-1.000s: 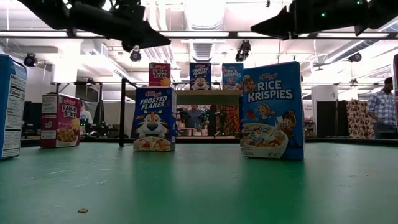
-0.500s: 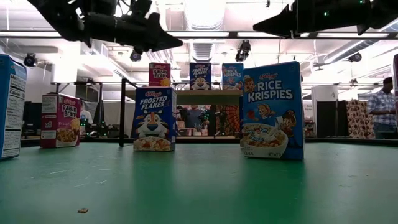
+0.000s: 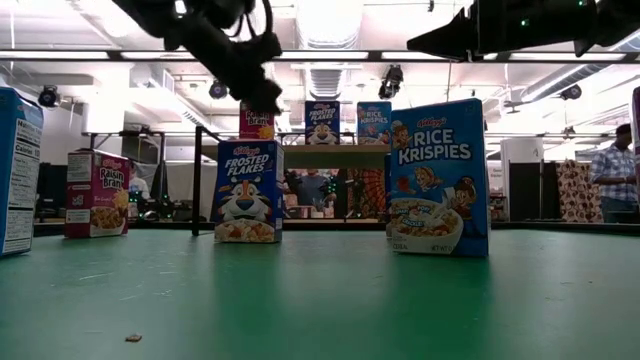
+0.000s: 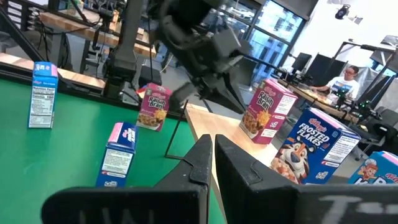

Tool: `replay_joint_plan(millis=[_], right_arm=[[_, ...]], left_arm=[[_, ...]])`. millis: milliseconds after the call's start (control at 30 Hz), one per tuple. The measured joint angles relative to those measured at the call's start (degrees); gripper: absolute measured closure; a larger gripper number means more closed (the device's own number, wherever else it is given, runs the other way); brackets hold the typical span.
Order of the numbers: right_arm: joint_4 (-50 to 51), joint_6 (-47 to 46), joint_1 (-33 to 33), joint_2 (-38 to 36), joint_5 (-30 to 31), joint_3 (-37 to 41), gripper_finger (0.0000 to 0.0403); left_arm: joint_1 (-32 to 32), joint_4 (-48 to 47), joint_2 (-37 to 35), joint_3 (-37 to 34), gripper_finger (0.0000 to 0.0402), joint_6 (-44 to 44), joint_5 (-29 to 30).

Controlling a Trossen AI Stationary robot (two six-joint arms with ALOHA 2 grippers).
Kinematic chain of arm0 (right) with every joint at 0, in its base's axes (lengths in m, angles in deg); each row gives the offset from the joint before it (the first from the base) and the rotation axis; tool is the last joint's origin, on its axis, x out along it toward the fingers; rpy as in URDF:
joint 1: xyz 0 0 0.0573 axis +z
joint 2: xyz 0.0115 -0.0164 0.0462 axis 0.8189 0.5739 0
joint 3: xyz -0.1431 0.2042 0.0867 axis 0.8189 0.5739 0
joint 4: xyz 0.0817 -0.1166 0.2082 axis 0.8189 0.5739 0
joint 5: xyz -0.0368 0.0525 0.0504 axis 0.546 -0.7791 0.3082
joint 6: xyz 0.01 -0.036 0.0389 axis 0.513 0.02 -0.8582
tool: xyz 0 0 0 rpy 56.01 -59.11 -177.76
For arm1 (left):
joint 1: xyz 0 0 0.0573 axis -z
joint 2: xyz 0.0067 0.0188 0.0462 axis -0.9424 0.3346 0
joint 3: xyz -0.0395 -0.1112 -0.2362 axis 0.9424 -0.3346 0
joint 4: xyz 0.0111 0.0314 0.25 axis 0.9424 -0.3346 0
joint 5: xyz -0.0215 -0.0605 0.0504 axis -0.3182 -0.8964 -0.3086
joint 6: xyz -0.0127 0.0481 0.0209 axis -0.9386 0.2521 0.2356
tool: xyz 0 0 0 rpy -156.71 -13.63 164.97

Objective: Stack cereal on shelf
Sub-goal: Adjust the cereal boxes on the shelf

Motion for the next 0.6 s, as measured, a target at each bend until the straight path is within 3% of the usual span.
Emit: replay_joint_plan(millis=[233,333,600], right_arm=[[0.11,0.0,0.0,0.0,0.05,0.0,0.039],[0.13,0.0,0.0,0.0,0.05,0.0,0.039],[0.15,0.63,0.0,0.02,0.03,0.0,0.039]], left_arm=[[-6.28,-10.89,1.71,4.31,0.0401,3.95,-5.78],[-8.85,-12.48,1.32,3.94,0.0401,6.22,-9.3],[-14.04,-12.98,0.98,3.79,0.0401,7.33,-10.57]])
